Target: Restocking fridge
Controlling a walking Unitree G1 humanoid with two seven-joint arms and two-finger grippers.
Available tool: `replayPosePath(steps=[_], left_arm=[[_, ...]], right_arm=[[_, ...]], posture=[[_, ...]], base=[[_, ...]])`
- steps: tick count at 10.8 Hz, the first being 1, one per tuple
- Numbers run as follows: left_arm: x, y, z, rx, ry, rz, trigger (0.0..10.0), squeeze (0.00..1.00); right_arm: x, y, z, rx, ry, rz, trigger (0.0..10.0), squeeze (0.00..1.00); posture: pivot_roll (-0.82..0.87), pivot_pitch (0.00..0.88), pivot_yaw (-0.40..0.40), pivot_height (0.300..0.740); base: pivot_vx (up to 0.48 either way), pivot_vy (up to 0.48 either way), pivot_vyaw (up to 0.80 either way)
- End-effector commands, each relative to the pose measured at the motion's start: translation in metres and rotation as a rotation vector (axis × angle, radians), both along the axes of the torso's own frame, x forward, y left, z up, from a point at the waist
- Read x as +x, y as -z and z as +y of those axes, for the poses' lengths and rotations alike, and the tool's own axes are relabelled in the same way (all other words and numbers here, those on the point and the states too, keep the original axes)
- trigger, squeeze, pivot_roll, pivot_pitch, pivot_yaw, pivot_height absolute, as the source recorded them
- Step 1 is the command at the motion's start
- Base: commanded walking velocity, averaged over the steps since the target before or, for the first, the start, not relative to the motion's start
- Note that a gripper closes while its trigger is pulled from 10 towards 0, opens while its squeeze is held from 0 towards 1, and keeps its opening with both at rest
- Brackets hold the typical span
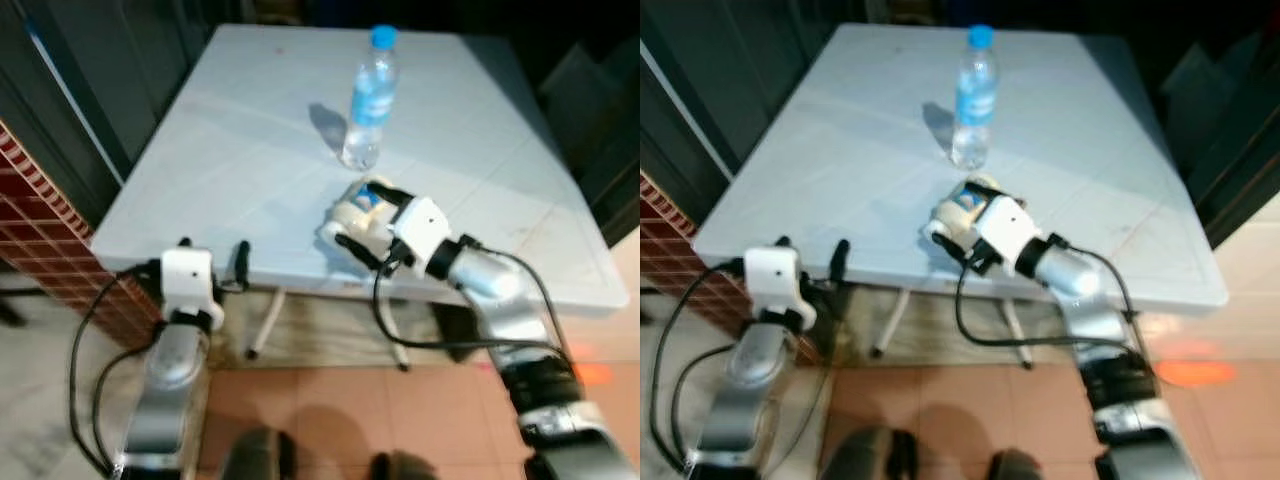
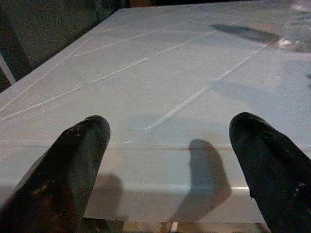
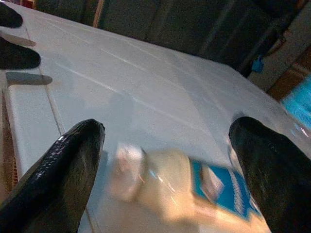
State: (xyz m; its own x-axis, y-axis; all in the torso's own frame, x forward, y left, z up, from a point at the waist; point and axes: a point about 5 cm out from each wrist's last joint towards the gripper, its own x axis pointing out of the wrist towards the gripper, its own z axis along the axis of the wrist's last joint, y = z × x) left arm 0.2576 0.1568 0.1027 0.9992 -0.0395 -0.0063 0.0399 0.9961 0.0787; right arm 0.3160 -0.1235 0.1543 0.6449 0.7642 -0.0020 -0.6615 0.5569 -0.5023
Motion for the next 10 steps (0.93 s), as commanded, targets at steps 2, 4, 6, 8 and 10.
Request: replayPosePath(steps=[2, 4, 6, 8, 10], left_arm=[[-0.002, 0.0, 0.002, 0.016, 0.004, -0.006, 10.0, 0.0], [-0.001, -0.001, 0.0, 0.014, 0.007, -0.007, 10.0, 0.0], [-0.002, -0.001, 0.001, 0.017, 0.008, -0.008, 10.0, 0.0], [-0.004, -0.001, 0.0, 0.02, 0.013, -0.011, 10.0, 0.0], [-0.005, -0.001, 0.001, 0.029, 0.018, -0.011, 10.0, 0.0]], right_arm=[[0.002, -0.006, -0.002, -0.062, -0.03, -0.054, 10.0, 0.0], [0.012, -0.014, -0.018, -0.144, -0.047, -0.043, 10.0, 0.0], [0.019, -0.02, -0.034, -0.208, -0.031, -0.051, 10.0, 0.0], [0.023, -0.02, -0.039, -0.233, -0.027, -0.066, 10.0, 0.0], [0.025, -0.019, -0.049, -0.315, -0.015, -0.084, 10.0, 0.0]], posture=[[0.02, 0.089, 0.041, 0.74], [0.02, 0.088, 0.04, 0.74], [0.02, 0.088, 0.04, 0.74], [0.02, 0.091, 0.042, 0.74], [0.02, 0.097, 0.046, 0.74]], base=[[0.0, 0.0, 0.0], [0.0, 0.0, 0.0], [0.0, 0.0, 0.0], [0.0, 0.0, 0.0], [0.0, 0.0, 0.0]])
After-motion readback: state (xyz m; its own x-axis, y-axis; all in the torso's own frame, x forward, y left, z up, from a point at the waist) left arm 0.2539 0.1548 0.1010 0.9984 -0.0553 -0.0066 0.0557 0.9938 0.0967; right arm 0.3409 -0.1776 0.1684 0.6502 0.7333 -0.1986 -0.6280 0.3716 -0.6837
